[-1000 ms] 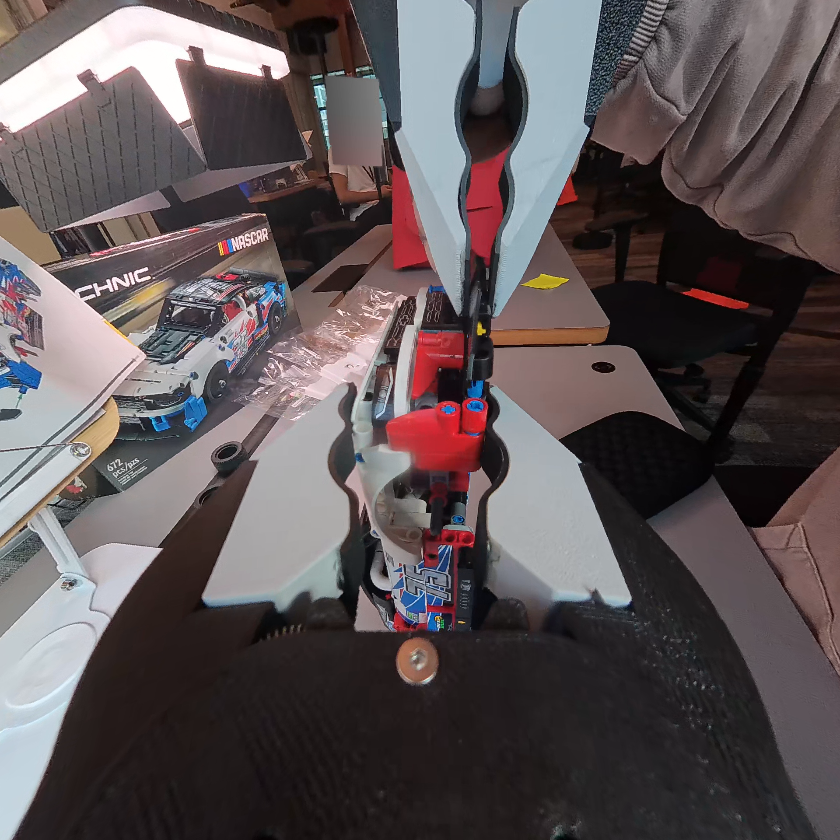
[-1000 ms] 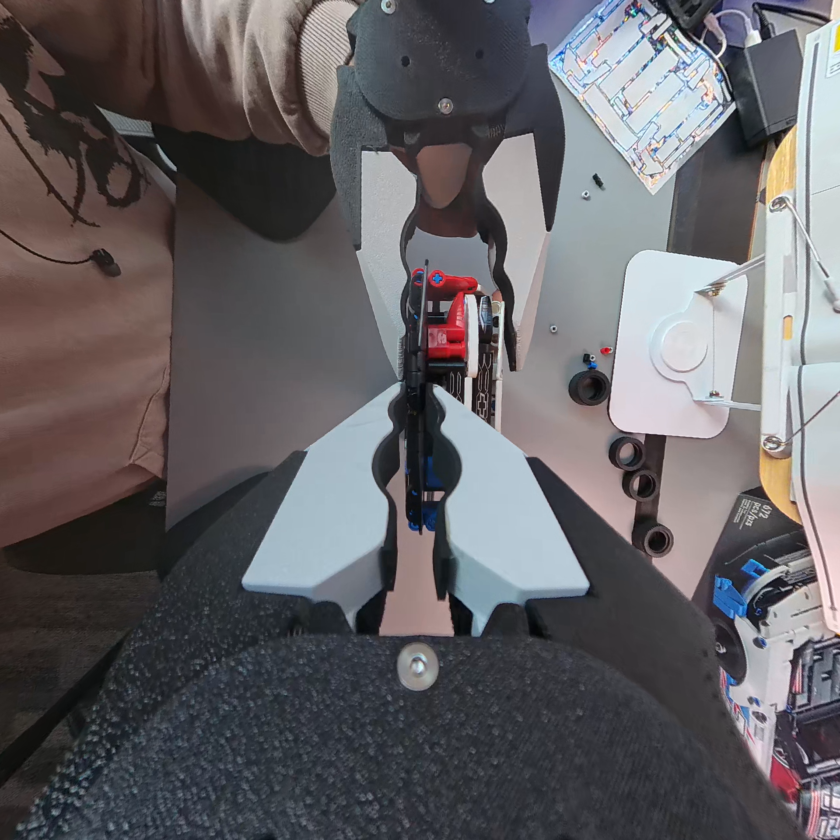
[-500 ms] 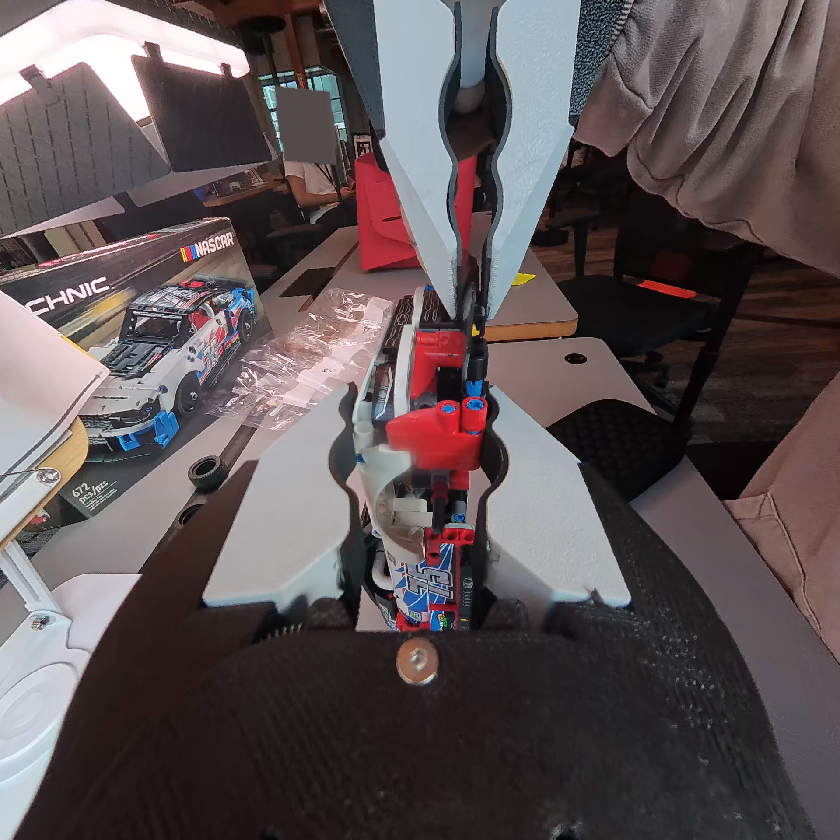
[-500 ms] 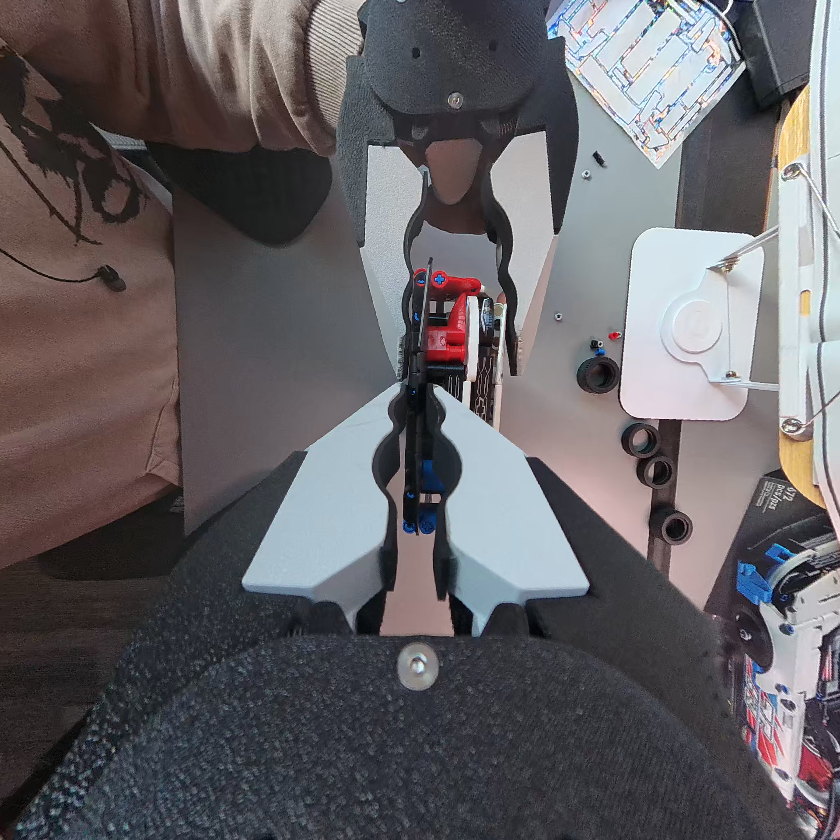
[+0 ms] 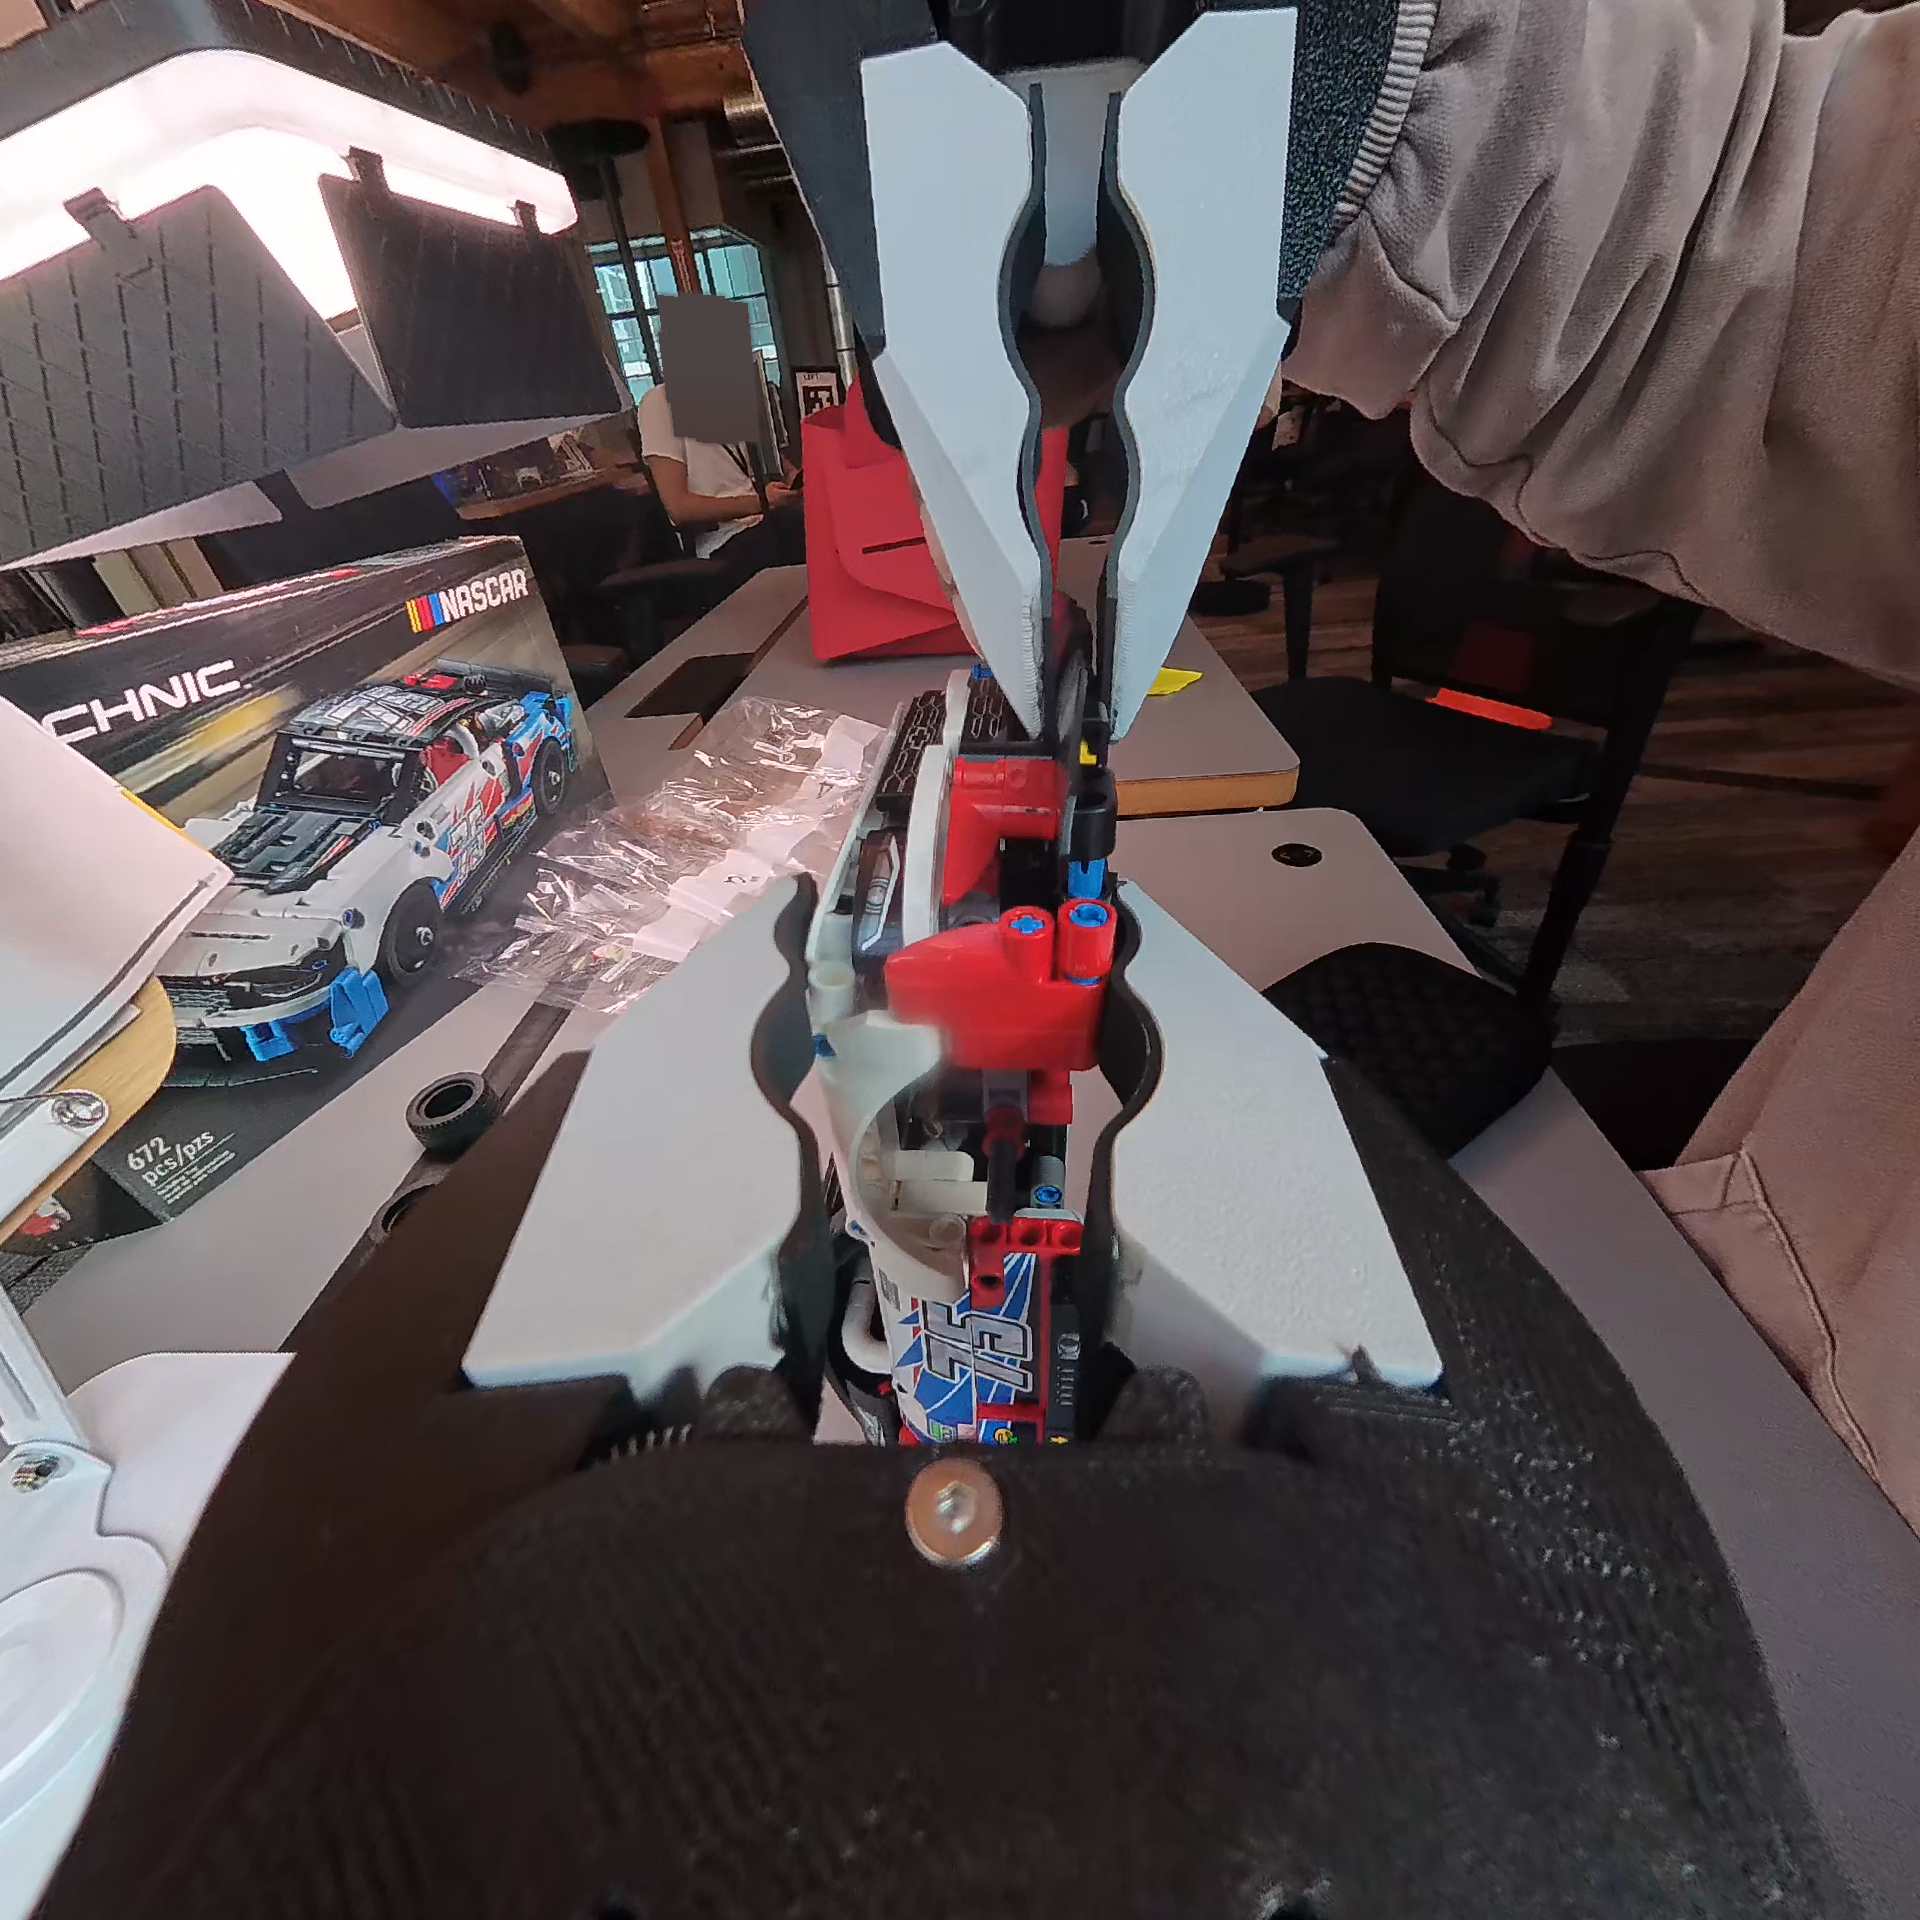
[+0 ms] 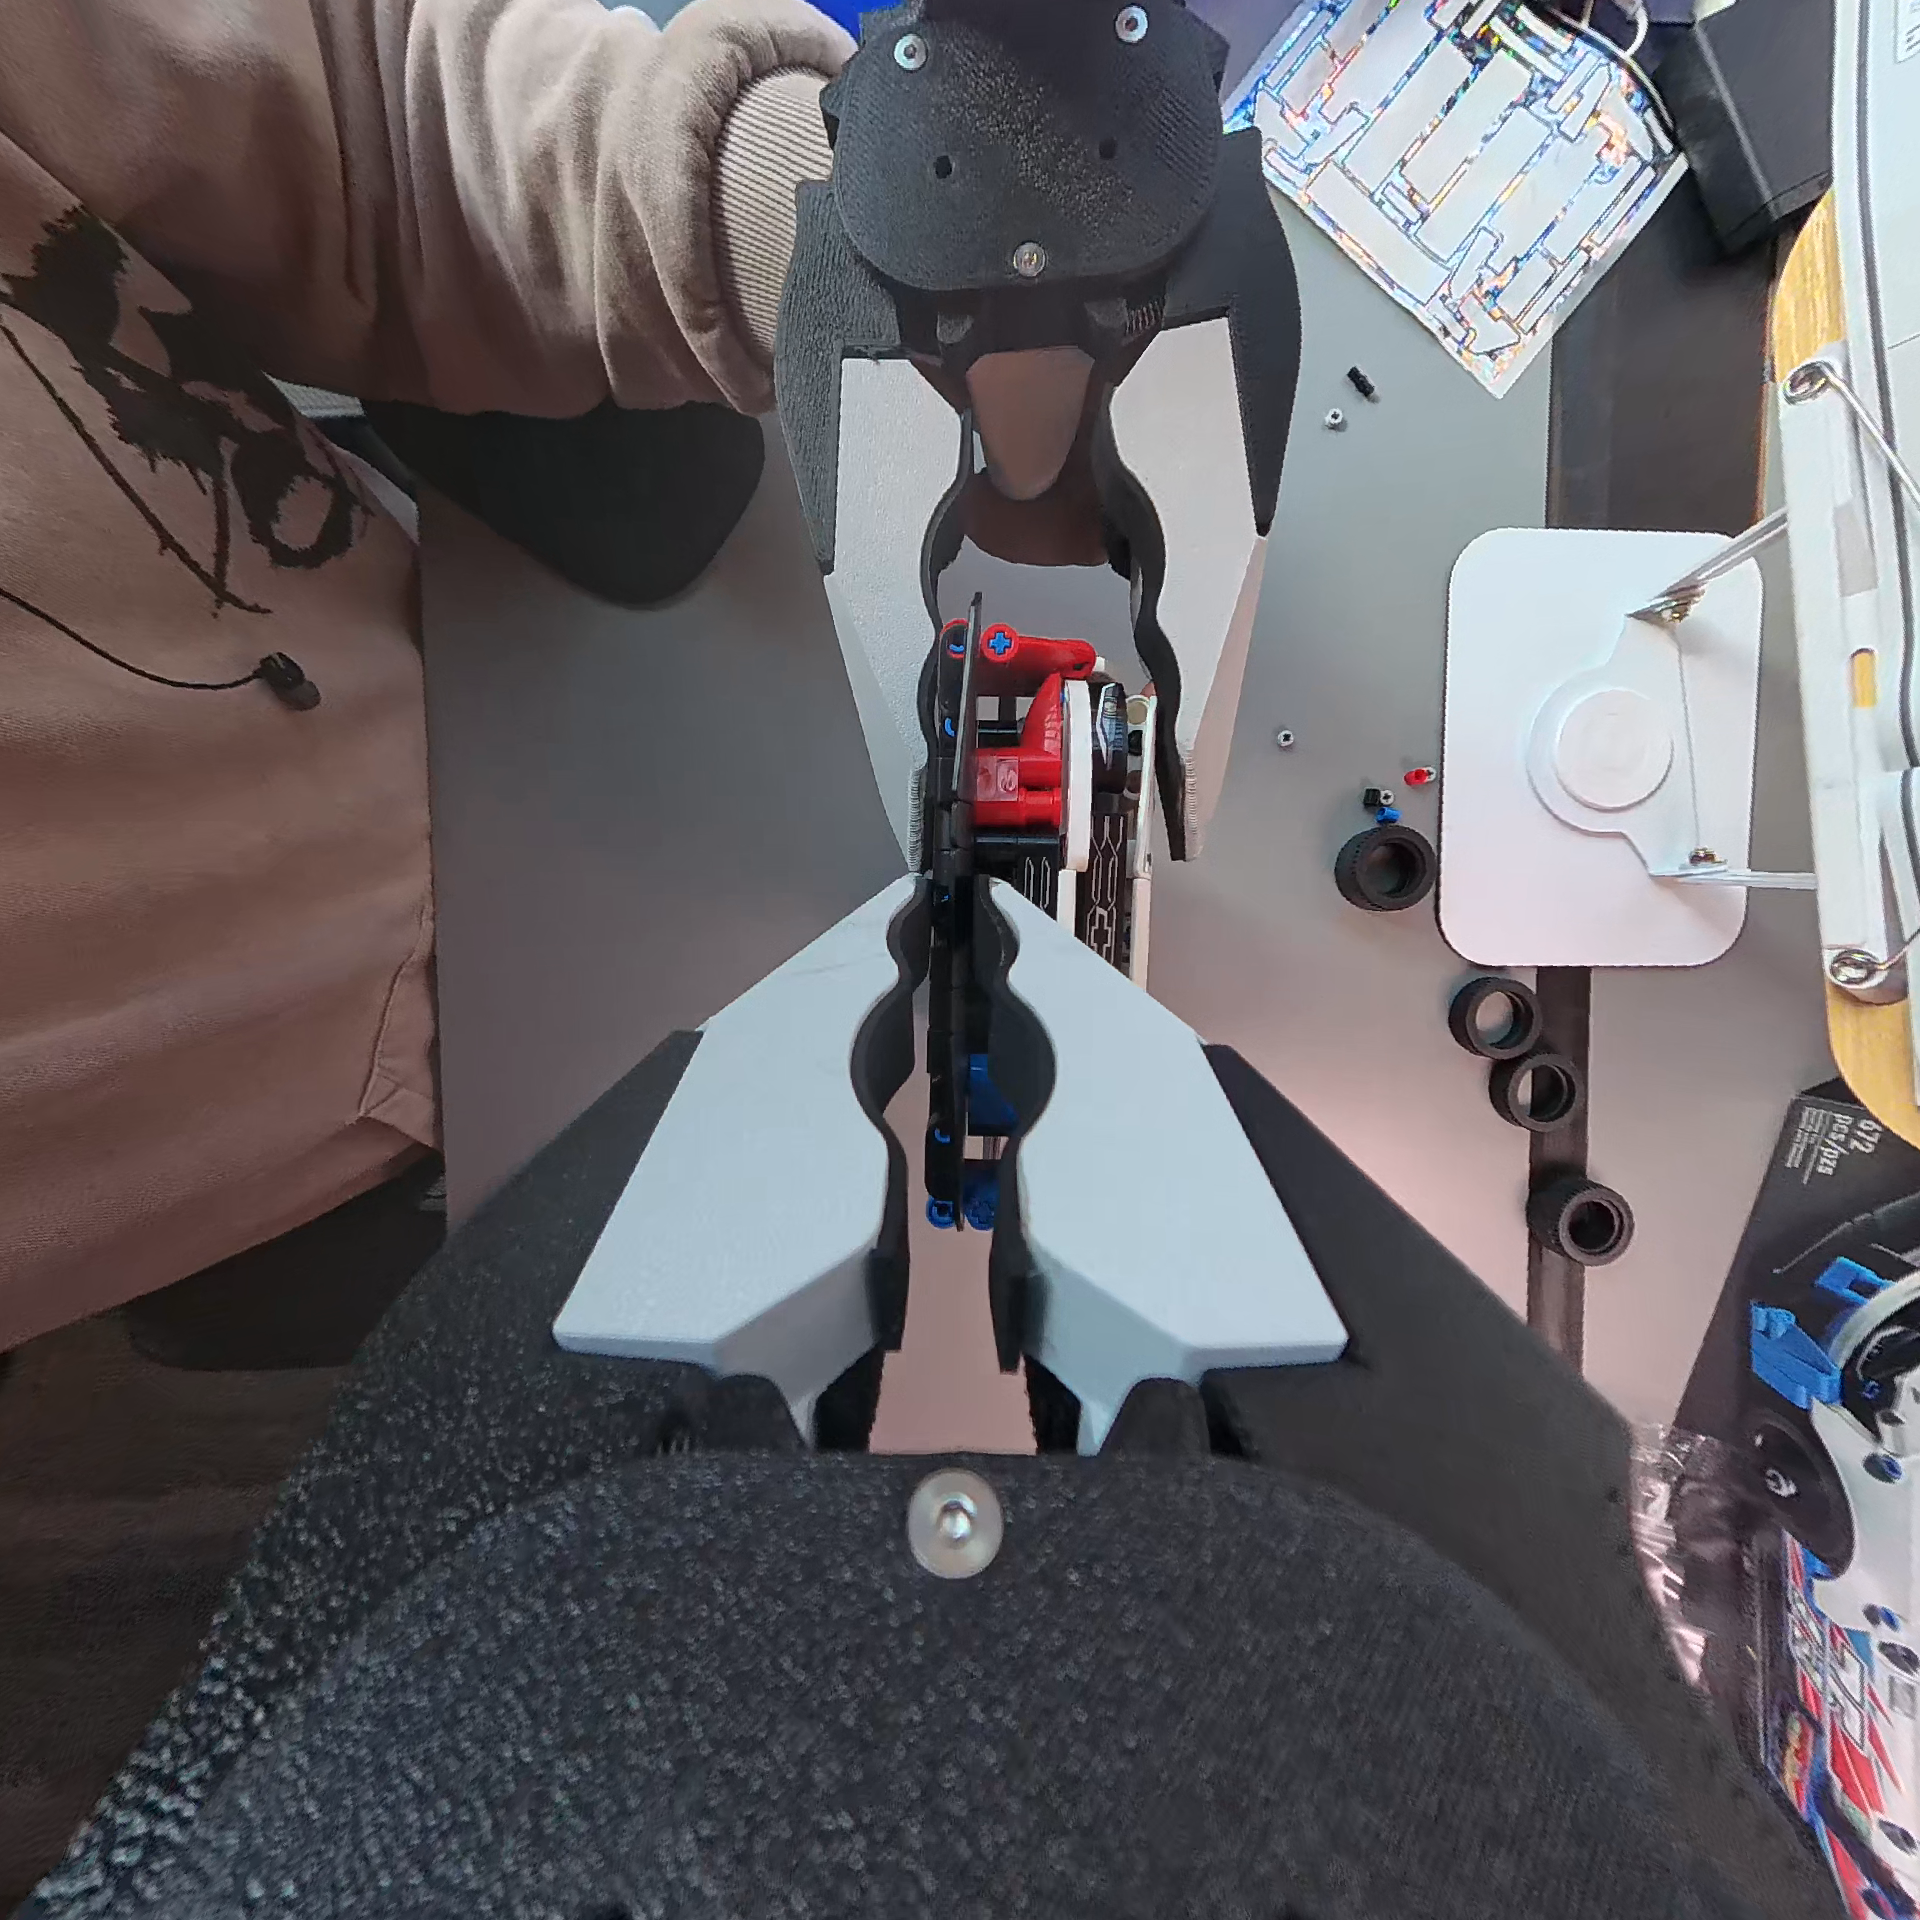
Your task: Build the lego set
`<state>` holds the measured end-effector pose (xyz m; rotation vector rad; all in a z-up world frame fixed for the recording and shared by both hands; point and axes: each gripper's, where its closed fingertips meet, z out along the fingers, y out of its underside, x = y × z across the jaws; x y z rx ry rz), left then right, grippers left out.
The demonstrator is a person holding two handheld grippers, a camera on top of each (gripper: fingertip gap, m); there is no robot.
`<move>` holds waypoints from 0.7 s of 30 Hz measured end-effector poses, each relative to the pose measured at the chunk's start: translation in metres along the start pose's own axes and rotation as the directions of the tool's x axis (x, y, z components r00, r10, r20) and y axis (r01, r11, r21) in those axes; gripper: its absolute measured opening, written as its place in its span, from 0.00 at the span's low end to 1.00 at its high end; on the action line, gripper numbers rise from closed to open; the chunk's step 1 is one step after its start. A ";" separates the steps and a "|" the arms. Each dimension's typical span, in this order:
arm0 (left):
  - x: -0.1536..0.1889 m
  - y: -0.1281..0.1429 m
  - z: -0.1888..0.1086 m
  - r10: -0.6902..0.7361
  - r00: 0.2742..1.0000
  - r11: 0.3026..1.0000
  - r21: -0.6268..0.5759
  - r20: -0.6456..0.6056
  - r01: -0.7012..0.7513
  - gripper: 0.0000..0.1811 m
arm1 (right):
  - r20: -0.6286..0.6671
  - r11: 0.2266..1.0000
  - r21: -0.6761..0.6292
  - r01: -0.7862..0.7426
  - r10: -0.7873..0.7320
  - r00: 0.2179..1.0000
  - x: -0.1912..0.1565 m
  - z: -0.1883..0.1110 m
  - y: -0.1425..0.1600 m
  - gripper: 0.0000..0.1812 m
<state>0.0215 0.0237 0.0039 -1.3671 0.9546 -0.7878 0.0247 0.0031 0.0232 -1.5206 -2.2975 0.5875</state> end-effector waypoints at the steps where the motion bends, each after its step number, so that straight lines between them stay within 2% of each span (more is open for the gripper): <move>1: 0.000 0.000 0.000 0.000 1.000 1.000 0.001 0.001 0.000 0.29 | 0.003 1.000 -0.002 -0.006 0.006 1.000 0.000 0.000 0.000 0.03; 8: -0.001 -0.001 -0.007 0.030 0.999 1.000 0.003 0.025 -0.030 0.30 | 0.007 1.000 -0.013 -0.006 0.006 1.000 0.000 0.000 0.000 0.03; 12: 0.002 -0.018 -0.025 0.057 0.998 0.997 0.040 0.032 -0.059 0.29 | 0.013 1.000 0.001 -0.008 0.008 1.000 -0.001 0.000 0.000 0.03; 16: 0.008 -0.036 -0.043 0.131 0.989 0.989 0.064 0.062 -0.135 0.17 | 0.019 1.000 0.020 -0.010 0.010 1.000 -0.001 0.000 0.000 0.03; 21: 0.016 -0.034 -0.037 0.168 0.984 0.985 0.015 0.062 -0.169 0.05 | 0.022 0.999 0.032 -0.014 0.014 1.000 -0.001 0.000 -0.001 0.03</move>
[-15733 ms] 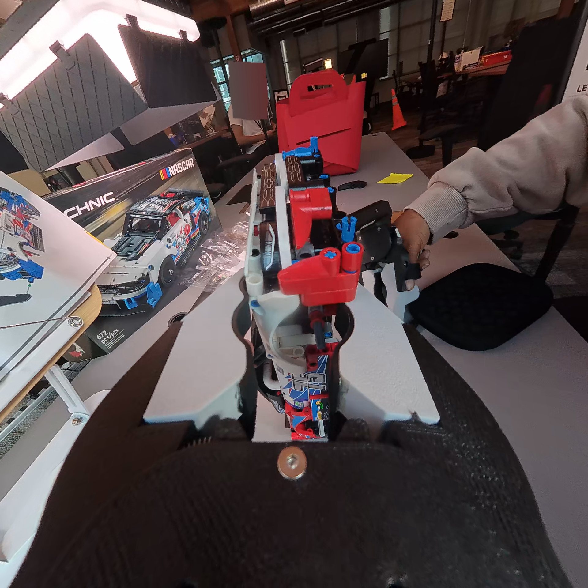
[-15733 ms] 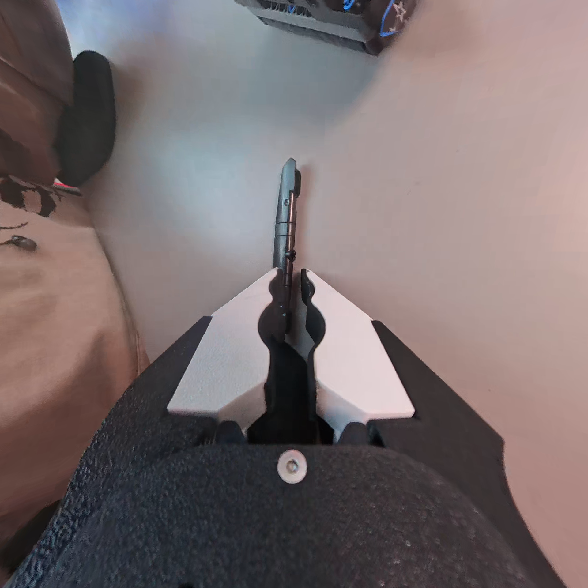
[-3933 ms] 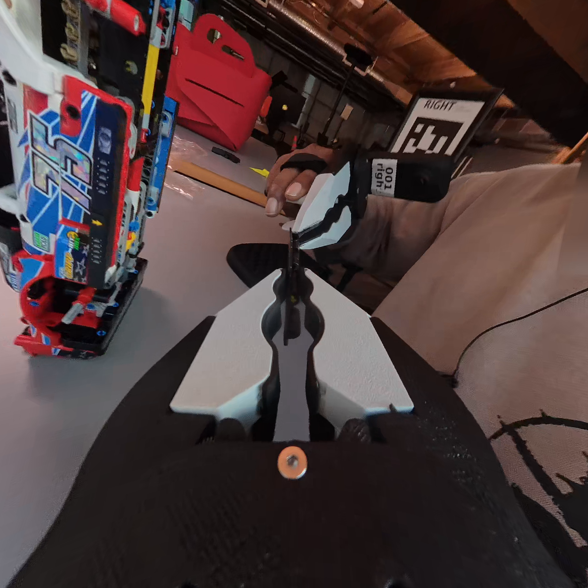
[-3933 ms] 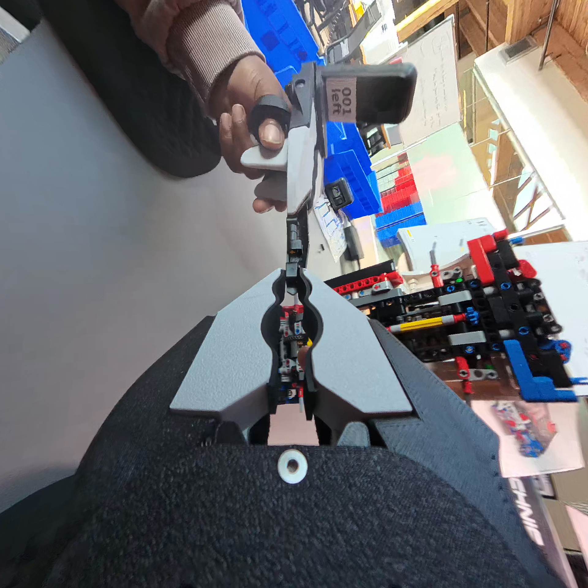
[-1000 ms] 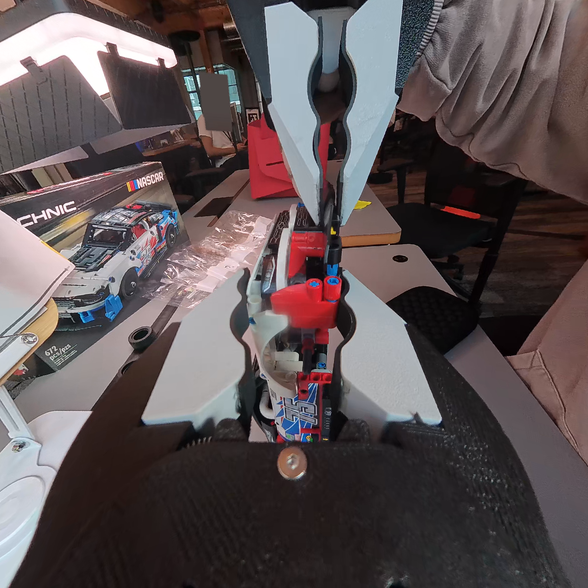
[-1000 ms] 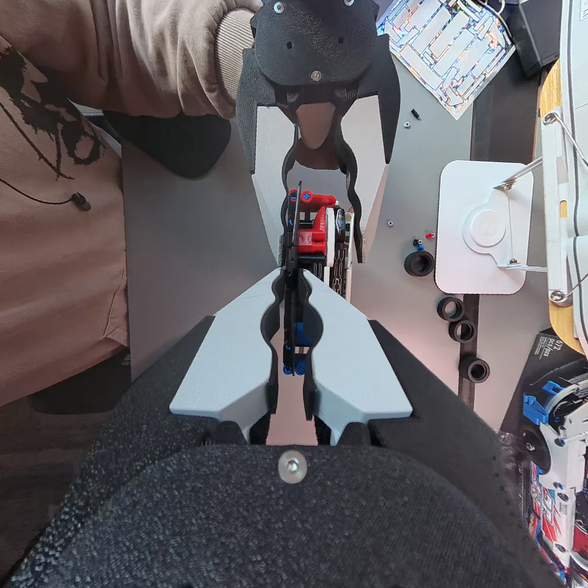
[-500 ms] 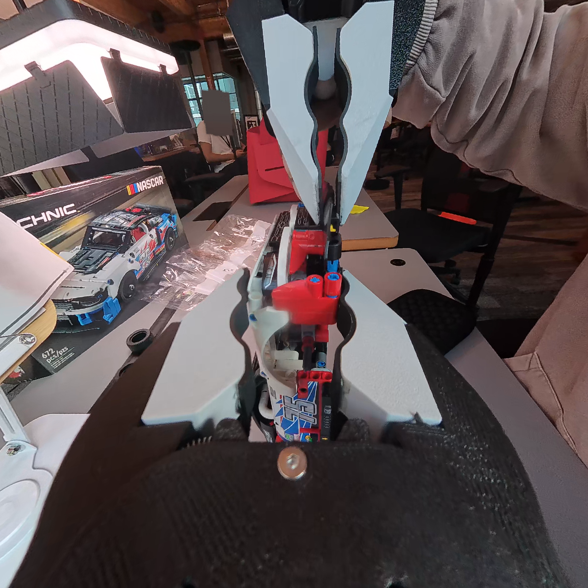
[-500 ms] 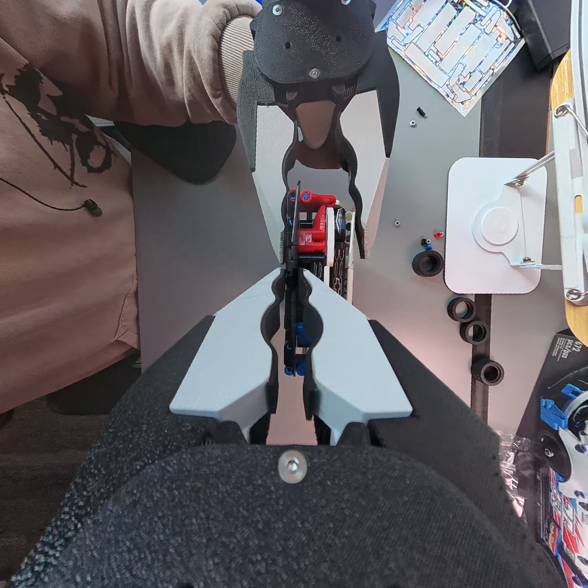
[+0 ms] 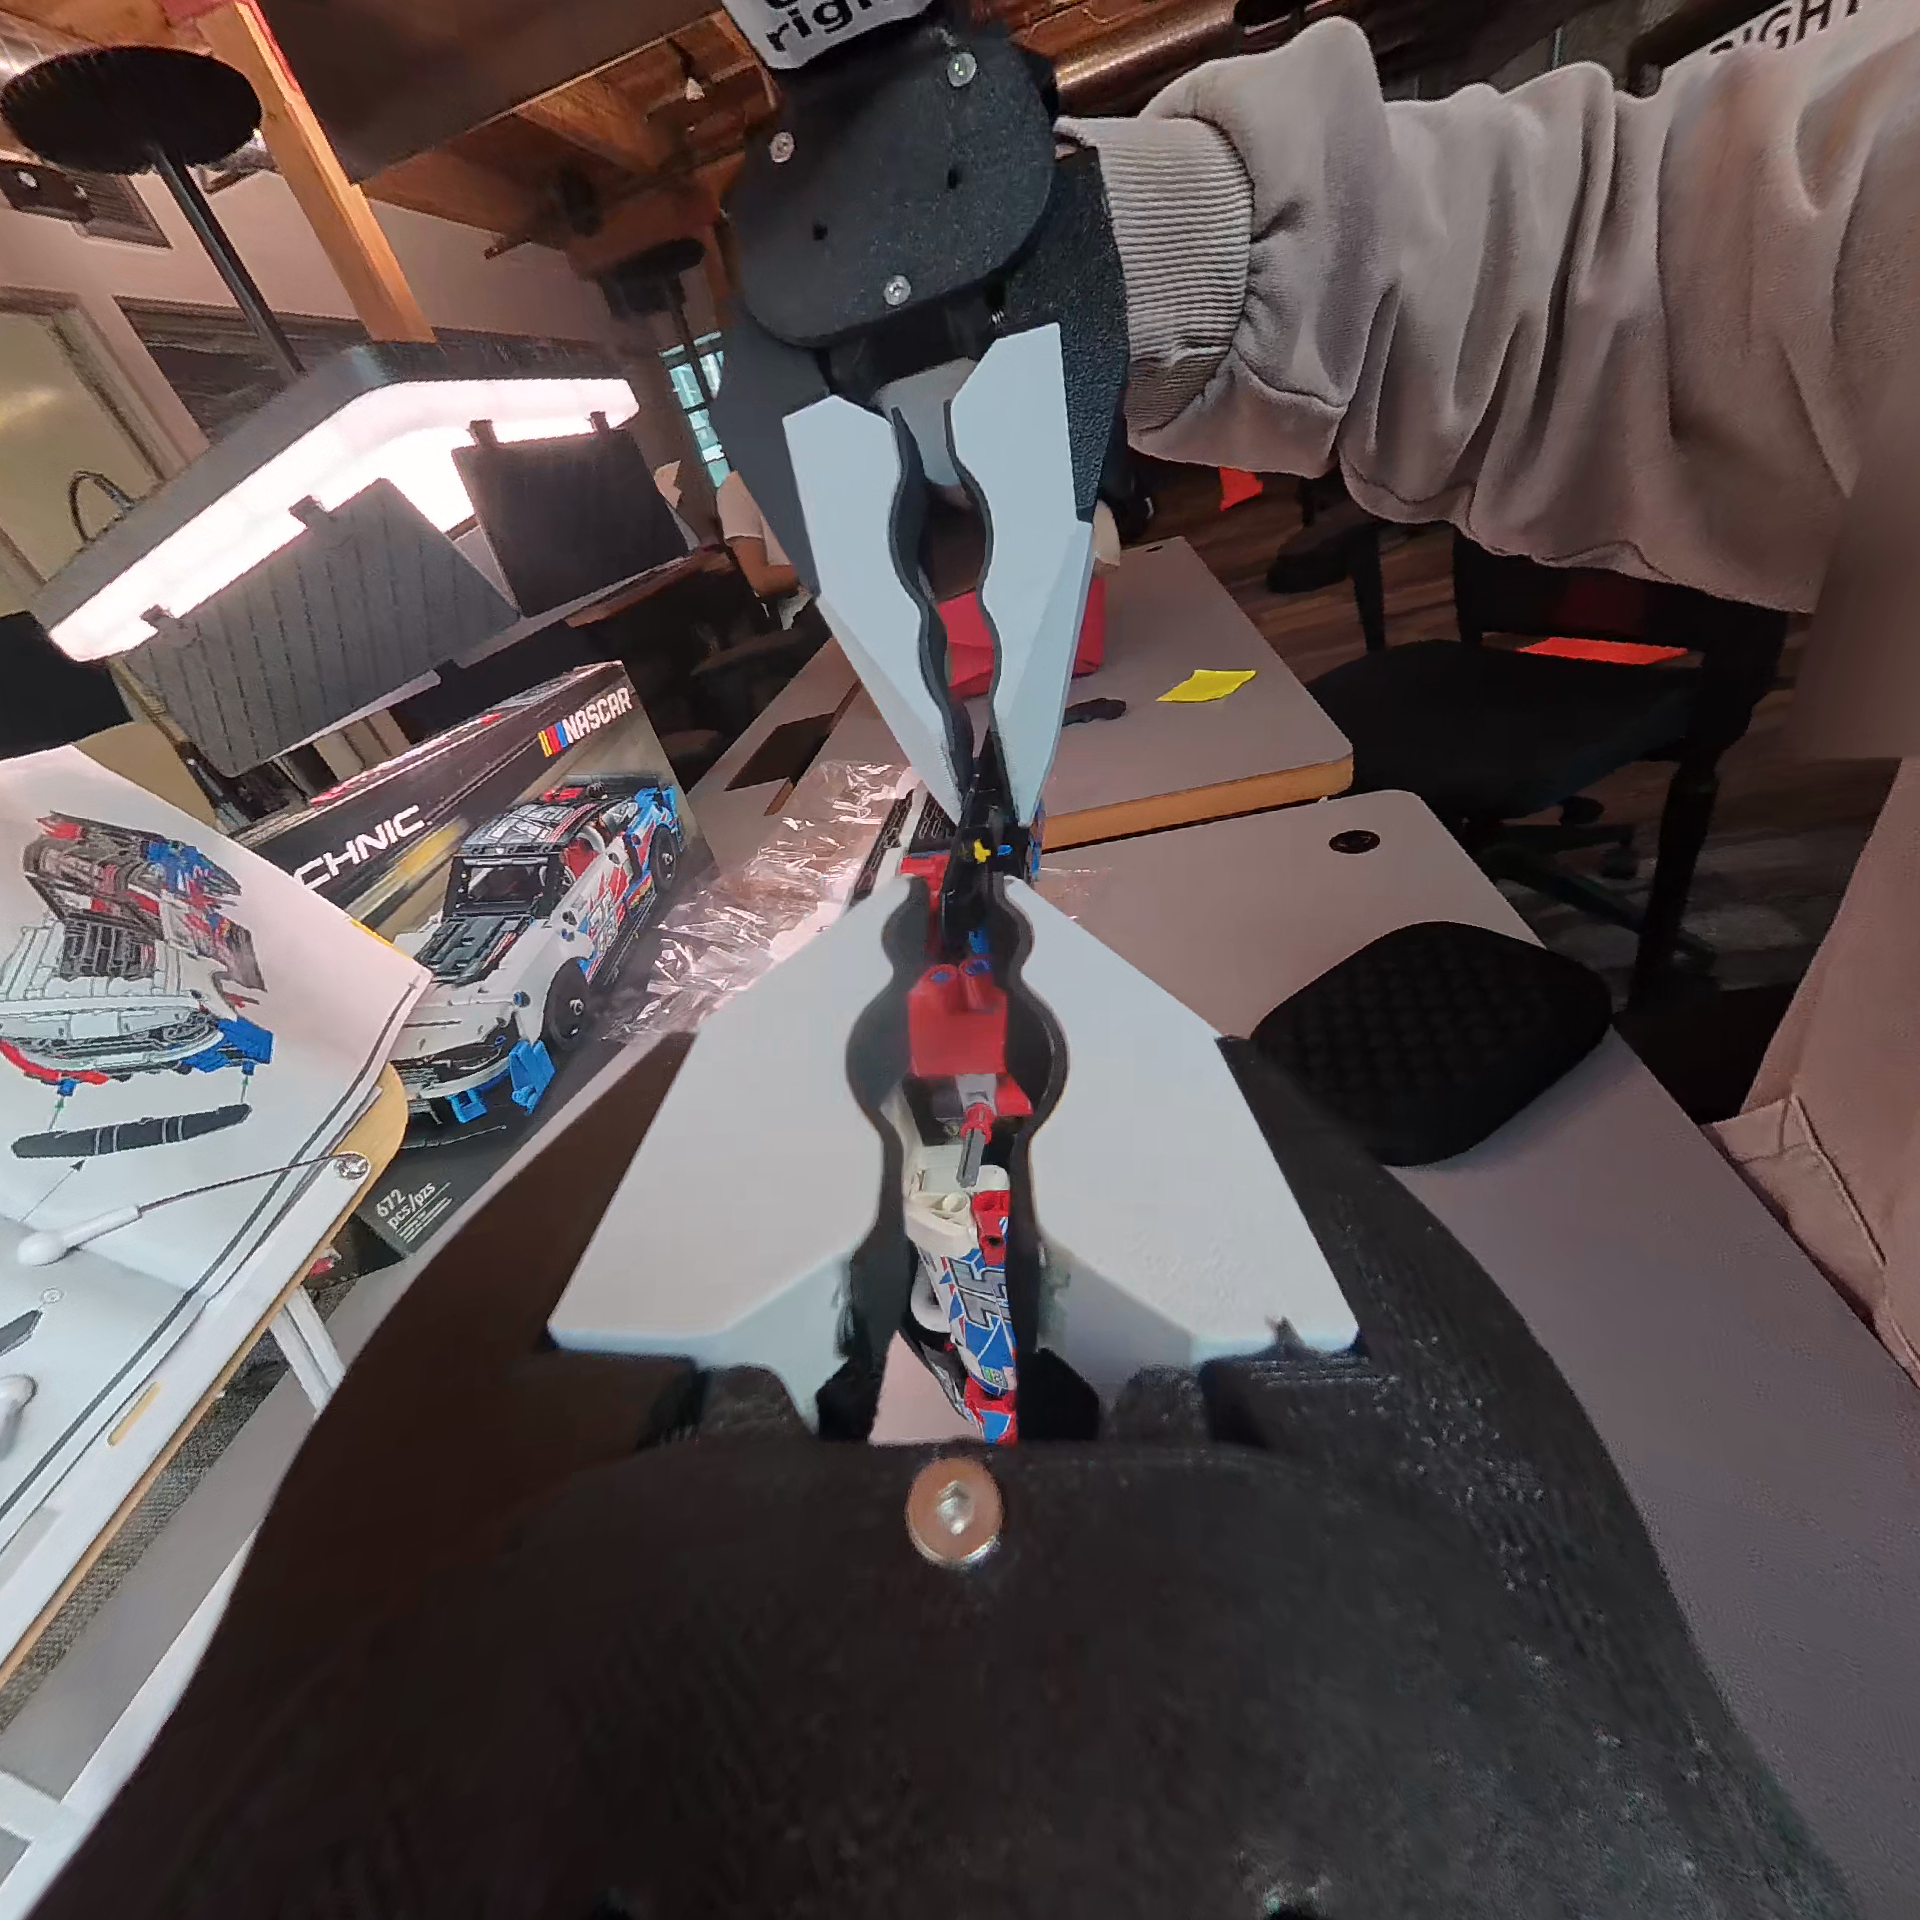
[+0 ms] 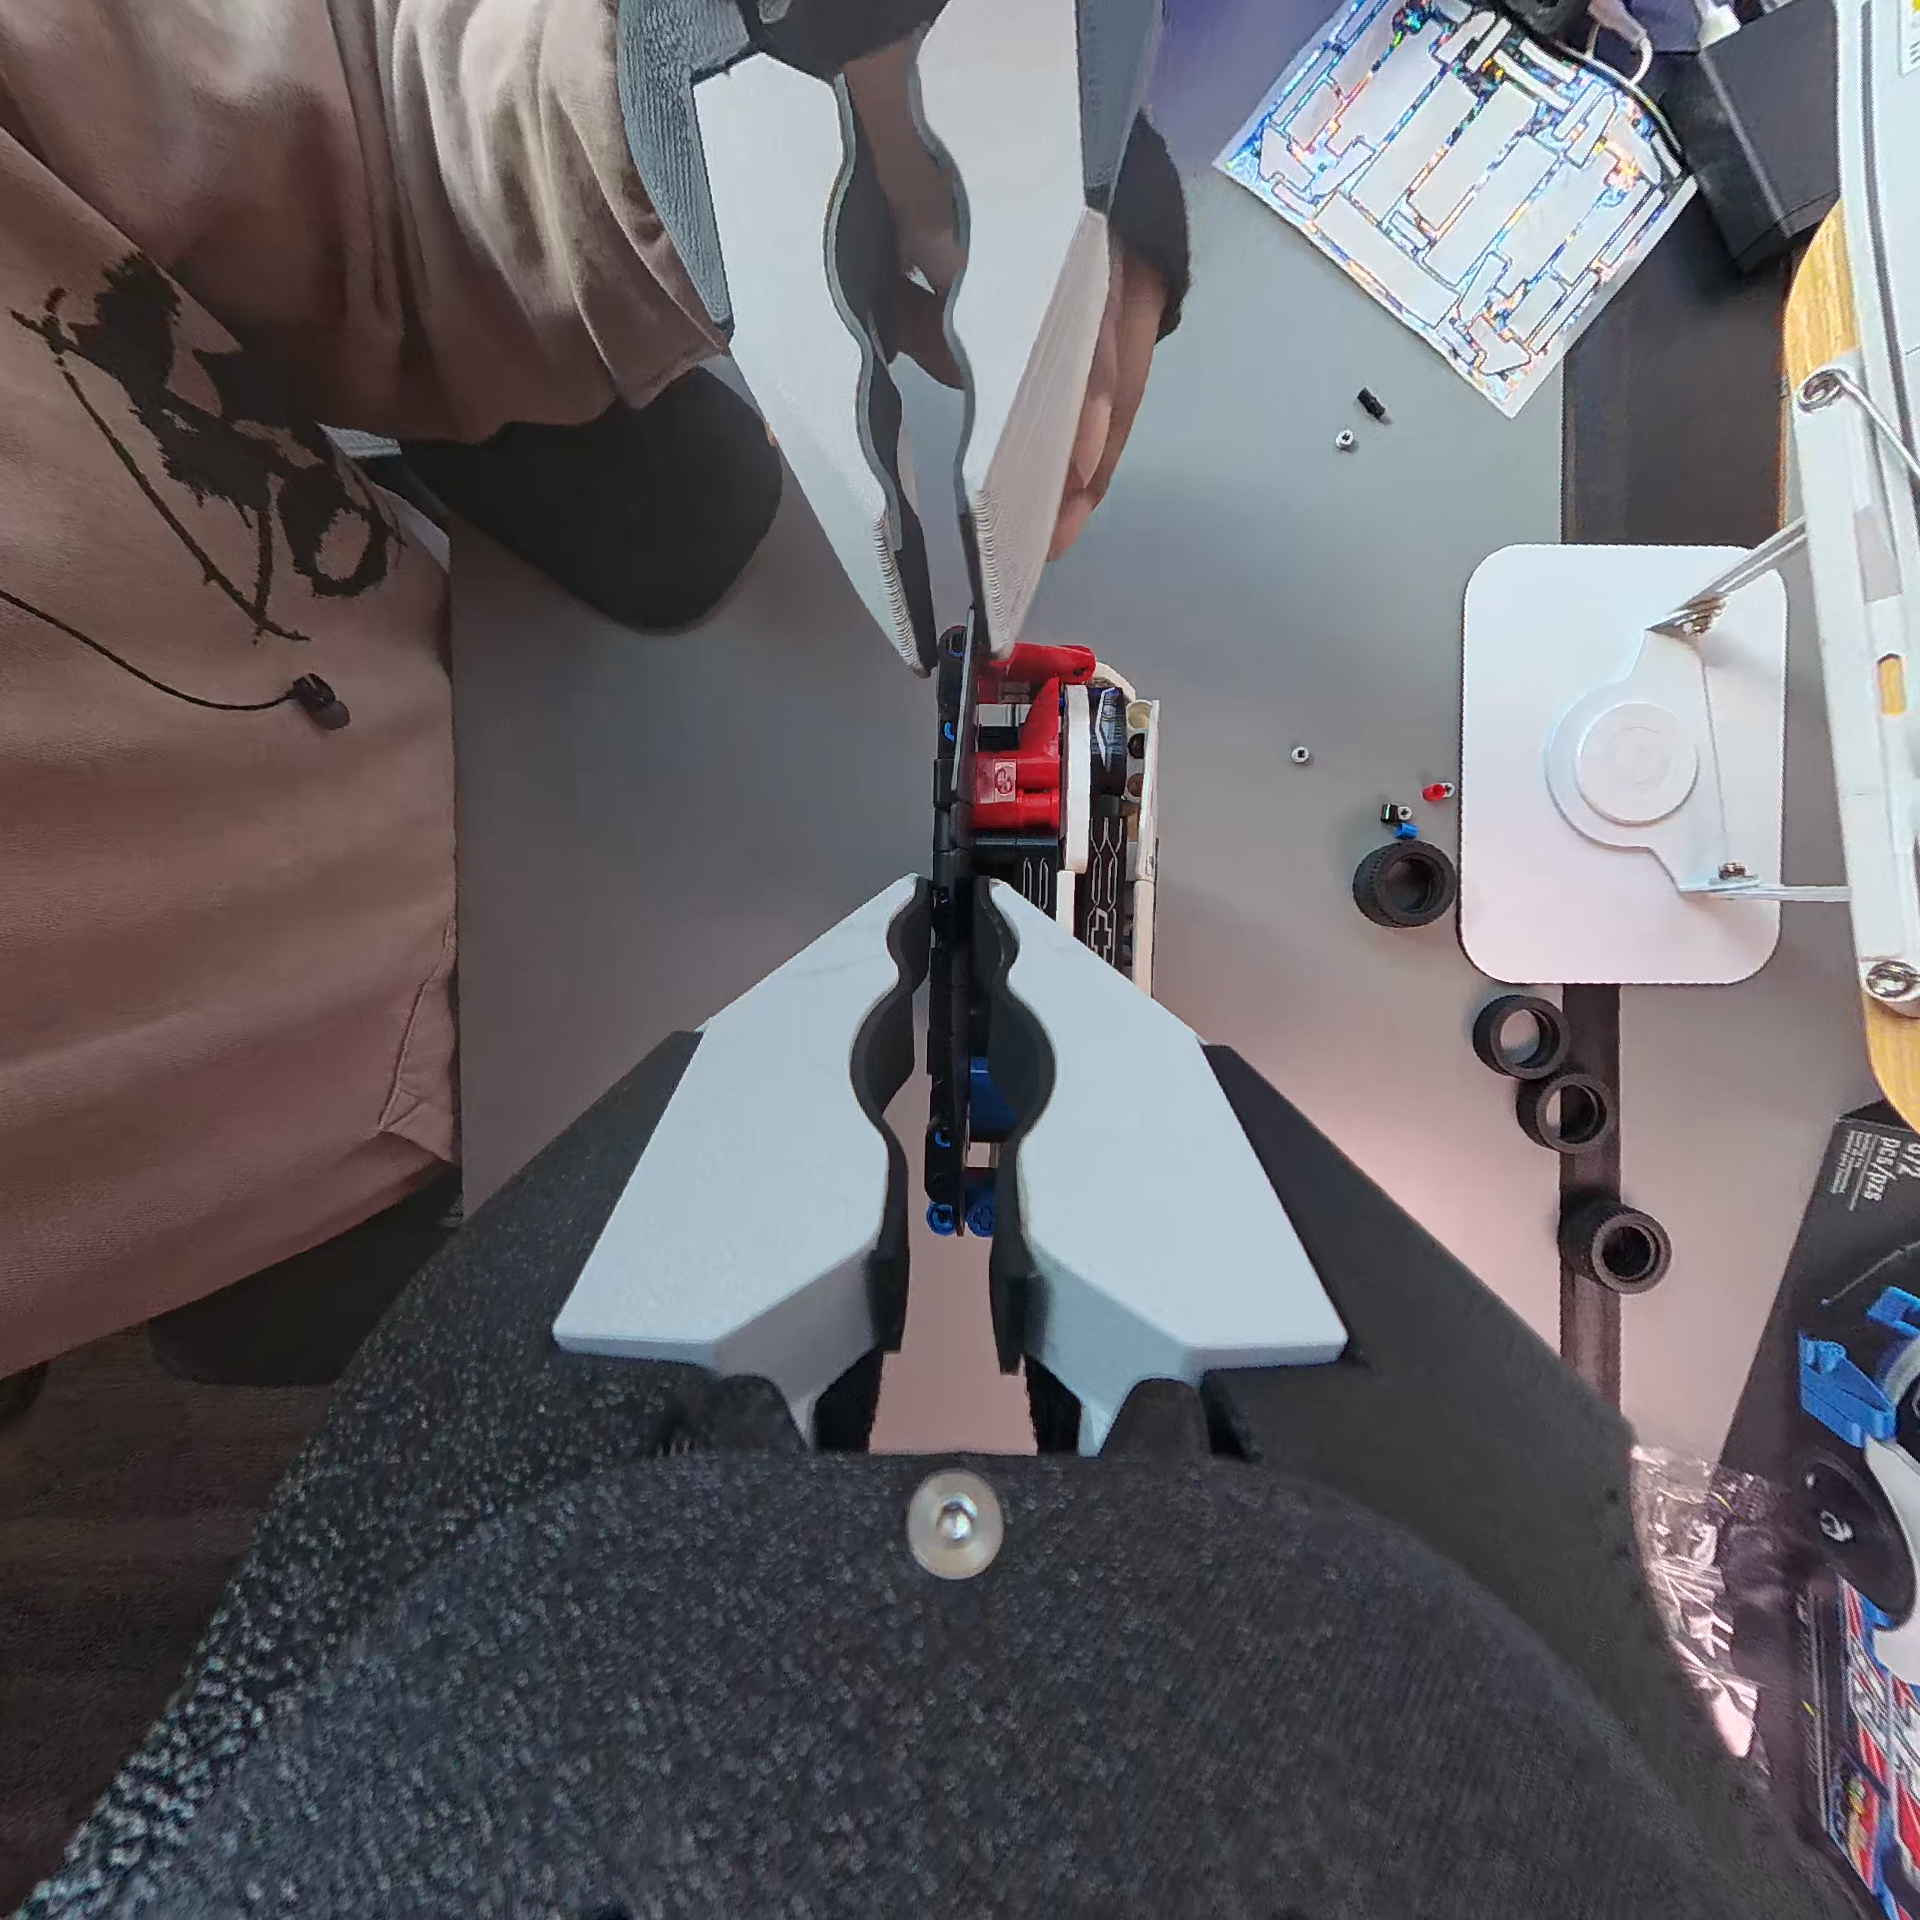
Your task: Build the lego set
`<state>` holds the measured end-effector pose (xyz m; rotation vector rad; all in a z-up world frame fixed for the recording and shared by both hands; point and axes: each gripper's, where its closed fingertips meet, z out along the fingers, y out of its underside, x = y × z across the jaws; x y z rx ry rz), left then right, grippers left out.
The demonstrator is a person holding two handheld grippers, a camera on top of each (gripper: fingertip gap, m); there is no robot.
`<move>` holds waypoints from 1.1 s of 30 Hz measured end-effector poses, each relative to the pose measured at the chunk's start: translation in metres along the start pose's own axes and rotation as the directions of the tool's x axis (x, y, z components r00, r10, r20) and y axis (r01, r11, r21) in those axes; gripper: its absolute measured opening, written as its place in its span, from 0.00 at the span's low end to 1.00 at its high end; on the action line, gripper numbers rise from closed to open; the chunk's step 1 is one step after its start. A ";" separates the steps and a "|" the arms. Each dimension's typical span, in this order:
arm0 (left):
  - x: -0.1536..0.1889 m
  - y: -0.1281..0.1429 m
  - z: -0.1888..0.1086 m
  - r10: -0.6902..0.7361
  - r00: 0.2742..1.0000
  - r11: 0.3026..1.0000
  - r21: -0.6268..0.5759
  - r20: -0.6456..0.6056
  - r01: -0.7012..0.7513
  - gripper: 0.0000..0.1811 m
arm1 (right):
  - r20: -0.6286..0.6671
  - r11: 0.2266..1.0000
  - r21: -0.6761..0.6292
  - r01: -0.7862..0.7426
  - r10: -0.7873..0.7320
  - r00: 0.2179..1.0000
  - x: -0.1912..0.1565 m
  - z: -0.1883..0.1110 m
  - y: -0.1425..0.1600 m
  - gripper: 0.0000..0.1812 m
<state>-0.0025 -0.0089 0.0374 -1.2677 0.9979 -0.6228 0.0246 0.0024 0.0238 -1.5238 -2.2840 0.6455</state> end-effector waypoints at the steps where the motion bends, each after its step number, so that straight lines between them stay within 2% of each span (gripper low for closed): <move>1: 0.001 0.000 0.001 0.000 1.000 1.000 0.001 -0.003 0.000 0.04 | 0.000 1.000 0.000 0.000 0.000 1.000 0.000 0.000 0.000 0.03; 24: 0.000 0.000 0.004 -0.031 0.999 0.999 0.005 -0.021 0.031 0.04 | -0.045 1.000 0.024 0.006 -0.005 0.999 0.000 -0.001 0.003 0.03; 29: 0.000 0.000 0.003 -0.031 0.999 1.000 0.004 -0.024 0.031 0.04 | -0.096 0.996 -0.005 0.090 -0.090 0.991 0.000 -0.001 -0.004 0.07; 33: 0.000 0.000 0.005 -0.027 0.999 1.000 0.001 -0.022 0.027 0.03 | -0.093 0.995 -0.046 0.091 -0.095 0.991 0.002 0.001 -0.009 0.08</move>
